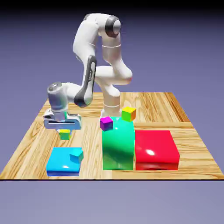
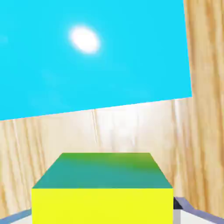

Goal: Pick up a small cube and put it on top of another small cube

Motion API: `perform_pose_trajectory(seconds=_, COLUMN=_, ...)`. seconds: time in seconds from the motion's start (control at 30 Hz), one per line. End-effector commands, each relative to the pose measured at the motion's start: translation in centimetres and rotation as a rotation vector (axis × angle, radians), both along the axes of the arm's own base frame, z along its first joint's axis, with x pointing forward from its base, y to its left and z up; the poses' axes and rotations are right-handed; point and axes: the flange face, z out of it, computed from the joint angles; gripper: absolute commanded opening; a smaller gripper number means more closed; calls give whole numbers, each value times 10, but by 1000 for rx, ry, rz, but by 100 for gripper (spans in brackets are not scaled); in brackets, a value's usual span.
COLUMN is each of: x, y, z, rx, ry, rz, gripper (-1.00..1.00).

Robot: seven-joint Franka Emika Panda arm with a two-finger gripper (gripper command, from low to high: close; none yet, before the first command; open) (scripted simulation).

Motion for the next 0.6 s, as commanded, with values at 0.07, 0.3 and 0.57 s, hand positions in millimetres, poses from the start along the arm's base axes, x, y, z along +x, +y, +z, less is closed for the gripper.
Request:
perform_pose_trajectory(seconds=0.07, x=23, y=44, z=33, rx=-19, ry=40, rz=168, gripper=-100)
perform_pose_trajectory(seconds=0.3, x=44, y=158, z=117, rx=-183, ry=143, rz=542, gripper=-100)
perform_pose_trajectory(seconds=0.57, x=11, y=258, z=188, rx=-153, ry=35, rz=680, gripper=-100)
